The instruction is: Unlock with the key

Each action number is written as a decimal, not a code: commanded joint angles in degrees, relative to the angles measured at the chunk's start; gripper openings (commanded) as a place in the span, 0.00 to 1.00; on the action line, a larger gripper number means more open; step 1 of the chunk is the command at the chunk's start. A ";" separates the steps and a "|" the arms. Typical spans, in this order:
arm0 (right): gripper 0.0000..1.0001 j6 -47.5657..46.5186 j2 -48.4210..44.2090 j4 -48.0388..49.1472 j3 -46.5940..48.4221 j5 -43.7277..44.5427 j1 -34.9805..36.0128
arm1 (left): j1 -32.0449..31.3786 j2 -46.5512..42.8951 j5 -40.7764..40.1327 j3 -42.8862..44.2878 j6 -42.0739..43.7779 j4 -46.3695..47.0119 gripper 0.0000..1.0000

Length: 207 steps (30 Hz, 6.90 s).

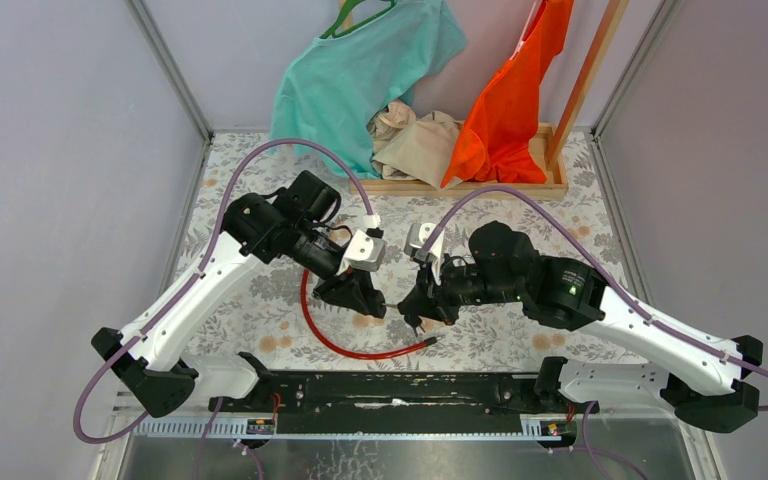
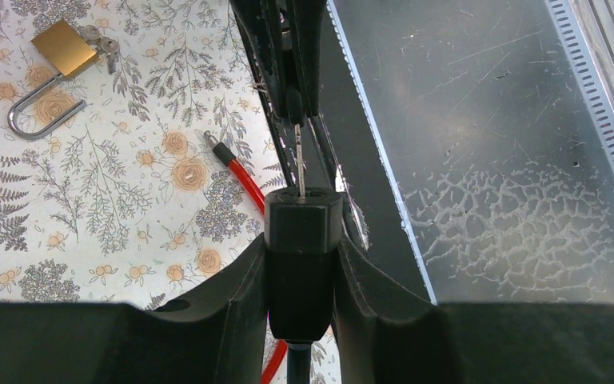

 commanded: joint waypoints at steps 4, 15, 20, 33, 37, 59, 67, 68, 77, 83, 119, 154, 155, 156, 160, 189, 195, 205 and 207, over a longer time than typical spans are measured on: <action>0.00 -0.56 1.83 5.23 1.76 -2.47 0.31 | -0.32 -0.34 3.07 2.80 -1.18 4.49 0.00; 0.00 2.55 6.01 15.50 0.78 -3.53 0.32 | -0.49 -0.54 4.34 2.67 -2.72 8.16 0.00; 0.00 6.89 5.51 25.59 -4.06 -2.43 0.27 | -0.51 -1.93 5.25 1.84 -6.43 13.78 0.00; 0.00 33.63 1.74 36.35 -13.71 -21.48 -16.42 | -0.83 -9.72 -16.41 -6.93 2.85 23.55 0.00; 0.00 35.49 2.89 34.58 -13.36 -24.48 -16.90 | -0.84 -11.52 -18.54 -8.78 1.50 25.96 0.00; 0.68 20.49 0.78 32.98 -13.47 -20.41 -16.88 | 3.95 -1.50 2.80 -2.53 -24.16 19.77 0.00; 0.48 24.10 3.92 39.16 -14.23 -20.61 -16.87 | 4.10 0.80 5.57 -1.74 -23.30 17.06 0.00; 0.46 24.82 4.15 40.77 -14.56 -20.73 -16.85 | 4.15 1.20 5.73 -1.37 -22.70 16.27 0.00; 0.00 29.37 2.61 44.34 -18.22 -17.51 -16.88 | 6.50 3.69 5.53 1.17 -18.73 11.33 0.17; 0.00 31.84 2.87 41.99 -16.93 -13.36 -16.97 | 7.49 5.19 0.09 -0.36 -11.00 5.76 0.59; 0.00 43.13 10.12 44.42 -14.90 -14.10 -20.13 | 9.29 -1.22 -8.99 -19.57 -4.11 17.91 0.10; 0.00 75.70 41.84 88.03 -31.13 -15.02 -33.94 | -3.50 11.04 -57.40 -36.09 18.42 57.57 0.14; 0.00 75.35 42.19 88.17 -31.22 -14.73 -34.07 | -3.51 11.96 -57.65 -36.67 18.57 58.52 0.17; 0.00 74.87 42.38 87.90 -31.24 -14.37 -34.32 | -3.51 13.03 -57.74 -36.73 18.24 59.07 0.19; 0.00 72.32 42.85 85.88 -31.42 -13.07 -35.03 | -3.43 15.90 -57.06 -36.52 16.22 58.00 0.38; 0.89 38.18 24.72 43.20 -24.93 -2.23 -35.15 | 15.27 5.91 -45.86 -21.86 -9.43 37.79 0.64; 0.99 30.84 12.24 31.49 -25.33 8.95 -36.82 | 21.59 -0.27 -45.16 -21.44 -13.92 37.31 0.96; 0.99 22.38 -8.29 33.90 -42.20 48.40 -41.85 | 36.45 -8.77 -35.60 -39.01 -27.76 56.48 1.00; 0.99 18.44 -13.56 43.57 -50.05 58.92 -41.91 | 39.69 -8.72 -34.44 -42.99 -31.74 63.45 1.00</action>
